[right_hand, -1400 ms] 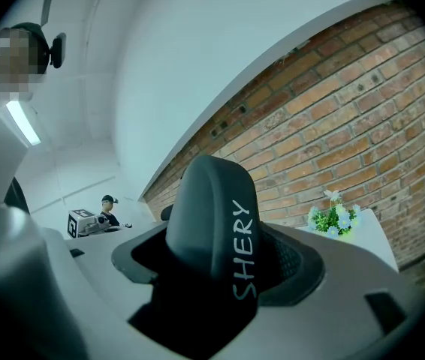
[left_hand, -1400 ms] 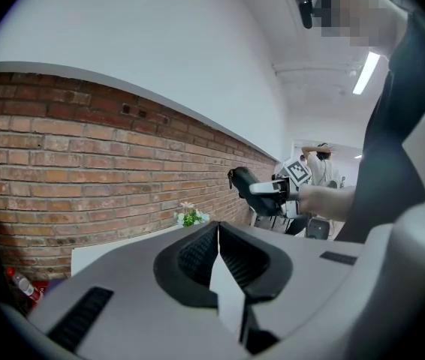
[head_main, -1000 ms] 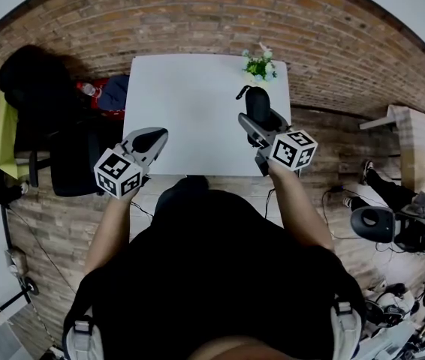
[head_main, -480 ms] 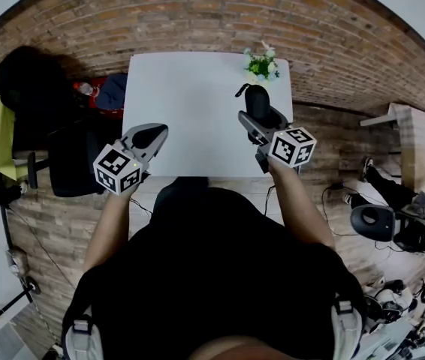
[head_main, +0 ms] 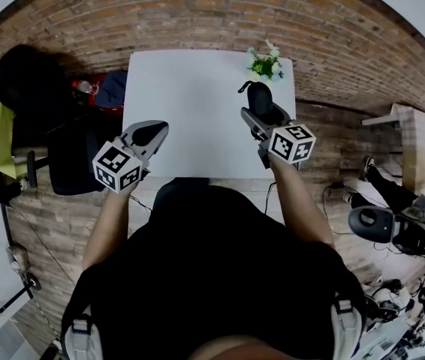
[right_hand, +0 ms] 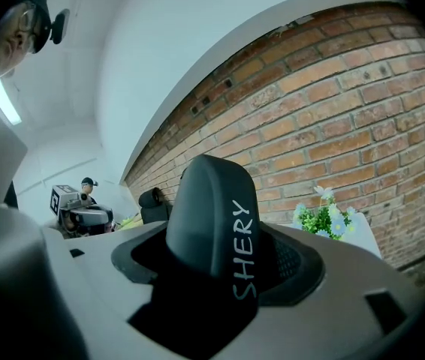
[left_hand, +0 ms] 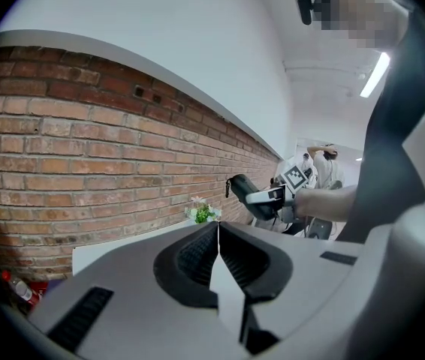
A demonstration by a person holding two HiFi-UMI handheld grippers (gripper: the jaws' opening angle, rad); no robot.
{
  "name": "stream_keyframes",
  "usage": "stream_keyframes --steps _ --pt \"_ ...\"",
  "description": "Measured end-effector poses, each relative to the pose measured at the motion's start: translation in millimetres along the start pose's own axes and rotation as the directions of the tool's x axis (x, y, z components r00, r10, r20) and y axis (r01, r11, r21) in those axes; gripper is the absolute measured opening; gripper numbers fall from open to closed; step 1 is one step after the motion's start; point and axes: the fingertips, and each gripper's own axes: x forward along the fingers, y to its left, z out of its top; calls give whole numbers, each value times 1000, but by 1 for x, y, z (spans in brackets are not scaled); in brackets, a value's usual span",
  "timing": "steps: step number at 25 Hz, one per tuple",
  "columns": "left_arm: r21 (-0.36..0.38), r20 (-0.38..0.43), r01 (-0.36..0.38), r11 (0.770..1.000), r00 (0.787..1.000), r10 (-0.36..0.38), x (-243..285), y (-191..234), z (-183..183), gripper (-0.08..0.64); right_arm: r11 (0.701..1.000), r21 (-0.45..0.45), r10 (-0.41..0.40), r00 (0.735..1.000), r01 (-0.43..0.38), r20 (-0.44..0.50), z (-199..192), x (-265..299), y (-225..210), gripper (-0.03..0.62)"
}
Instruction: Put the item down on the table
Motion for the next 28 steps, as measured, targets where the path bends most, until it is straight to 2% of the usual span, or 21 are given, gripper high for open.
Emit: stream_keyframes --steps 6,28 --pt "-1 -7 10 1000 1000 -10 8 6 2 12 1000 -27 -2 1000 2 -23 -6 13 -6 354" --pt "-18 -29 21 1000 999 -21 19 33 -3 12 1000 -18 -18 989 15 -147 -54 63 -26 353"
